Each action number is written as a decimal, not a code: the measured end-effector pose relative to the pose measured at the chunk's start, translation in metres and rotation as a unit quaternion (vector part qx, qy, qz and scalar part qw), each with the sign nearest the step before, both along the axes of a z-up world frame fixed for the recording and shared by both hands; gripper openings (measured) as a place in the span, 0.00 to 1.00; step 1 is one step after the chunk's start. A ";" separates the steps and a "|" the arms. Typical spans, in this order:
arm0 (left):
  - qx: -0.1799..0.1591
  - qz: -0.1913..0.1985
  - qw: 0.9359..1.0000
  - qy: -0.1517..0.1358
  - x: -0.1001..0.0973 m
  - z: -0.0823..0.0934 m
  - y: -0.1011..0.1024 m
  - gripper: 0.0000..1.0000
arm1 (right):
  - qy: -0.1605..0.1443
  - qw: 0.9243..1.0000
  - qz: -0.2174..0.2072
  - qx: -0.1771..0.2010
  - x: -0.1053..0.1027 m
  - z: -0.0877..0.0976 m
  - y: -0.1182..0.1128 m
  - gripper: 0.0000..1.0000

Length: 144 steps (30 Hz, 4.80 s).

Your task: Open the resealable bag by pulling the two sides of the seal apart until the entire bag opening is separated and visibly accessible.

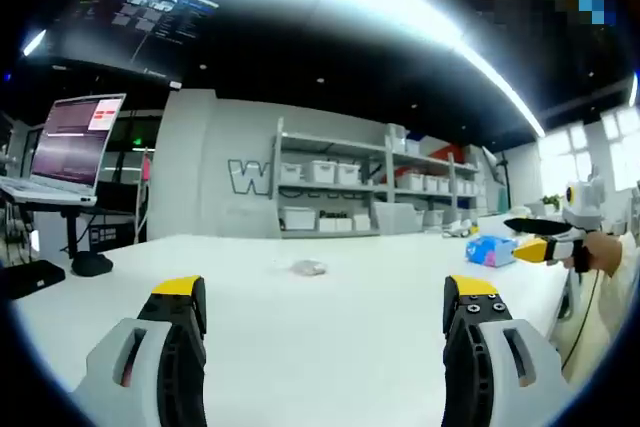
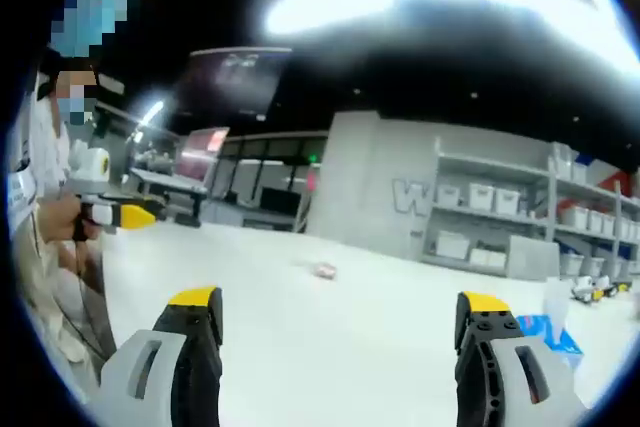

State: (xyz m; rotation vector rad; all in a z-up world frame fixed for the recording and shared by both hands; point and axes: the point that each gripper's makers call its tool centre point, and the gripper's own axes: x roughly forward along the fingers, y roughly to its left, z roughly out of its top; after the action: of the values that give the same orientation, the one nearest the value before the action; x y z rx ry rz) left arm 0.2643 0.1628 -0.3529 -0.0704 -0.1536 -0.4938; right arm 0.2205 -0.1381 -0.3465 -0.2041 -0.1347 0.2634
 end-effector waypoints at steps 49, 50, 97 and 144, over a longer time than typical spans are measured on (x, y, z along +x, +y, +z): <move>0.001 -0.009 1.000 0.009 0.000 -0.008 -0.002 0.97 | 0.007 0.977 -0.018 -0.213 0.025 -0.009 0.006 0.95; 0.002 -0.009 1.000 0.009 0.000 -0.008 -0.002 0.97 | 0.007 0.975 -0.017 -0.219 0.027 -0.009 0.006 0.95; 0.000 -0.007 1.000 0.009 0.000 -0.007 0.003 0.97 | 0.019 0.967 -0.004 -0.253 0.055 -0.014 0.017 0.95; -0.001 -0.009 1.000 0.009 -0.003 -0.008 0.002 0.97 | 0.050 0.990 0.021 -0.131 0.079 -0.005 0.024 0.95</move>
State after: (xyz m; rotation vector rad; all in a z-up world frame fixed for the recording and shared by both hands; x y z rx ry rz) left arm 0.2614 0.1652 -0.3606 -0.0787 -0.1370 -0.5111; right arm 0.2996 -0.1144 -0.3514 -0.4480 -0.0034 0.3325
